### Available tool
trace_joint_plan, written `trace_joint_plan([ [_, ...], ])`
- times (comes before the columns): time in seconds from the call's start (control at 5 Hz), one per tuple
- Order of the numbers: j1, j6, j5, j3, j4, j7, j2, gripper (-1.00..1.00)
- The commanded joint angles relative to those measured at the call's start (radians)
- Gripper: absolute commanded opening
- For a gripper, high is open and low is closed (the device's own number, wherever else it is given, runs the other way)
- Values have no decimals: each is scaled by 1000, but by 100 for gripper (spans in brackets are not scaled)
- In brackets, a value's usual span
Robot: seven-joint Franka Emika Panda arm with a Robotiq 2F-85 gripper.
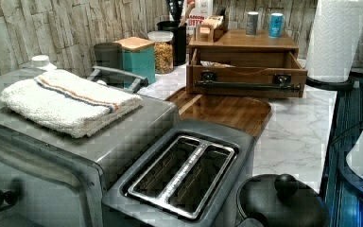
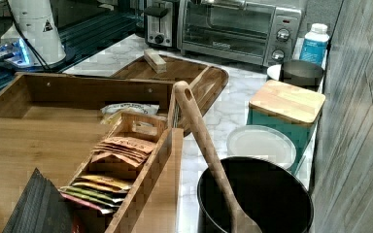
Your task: Close the drawer.
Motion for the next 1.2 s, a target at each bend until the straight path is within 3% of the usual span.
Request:
trace_joint_plan([
  [0.2,-4,0,-2,-3,-1,0,0,-100],
  [0.6,-6,24,-16,39,-65,-50,-27,-100],
  [1.0,36,208,51,50,-313,-245,-149,-100],
  [1.2,60,274,38,52,-415,-290,-181,-100],
])
